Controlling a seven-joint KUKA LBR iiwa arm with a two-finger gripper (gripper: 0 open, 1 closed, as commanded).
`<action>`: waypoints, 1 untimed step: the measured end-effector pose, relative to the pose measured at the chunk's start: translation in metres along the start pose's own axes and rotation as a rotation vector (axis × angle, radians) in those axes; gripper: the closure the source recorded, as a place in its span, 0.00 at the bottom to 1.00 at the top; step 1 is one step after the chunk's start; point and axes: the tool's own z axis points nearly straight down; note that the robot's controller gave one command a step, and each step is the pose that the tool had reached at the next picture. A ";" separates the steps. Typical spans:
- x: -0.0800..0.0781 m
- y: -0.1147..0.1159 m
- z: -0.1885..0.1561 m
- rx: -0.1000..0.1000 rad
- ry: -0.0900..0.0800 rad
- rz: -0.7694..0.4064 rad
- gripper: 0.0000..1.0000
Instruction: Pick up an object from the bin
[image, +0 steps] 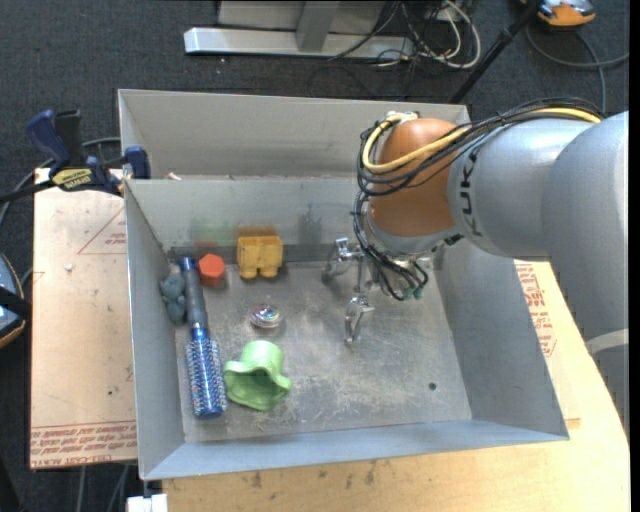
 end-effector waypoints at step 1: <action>0.005 0.095 -0.065 -0.001 -0.007 0.090 0.00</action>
Offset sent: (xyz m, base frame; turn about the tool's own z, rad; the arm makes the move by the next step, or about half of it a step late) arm -0.0242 0.0842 0.0617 0.0988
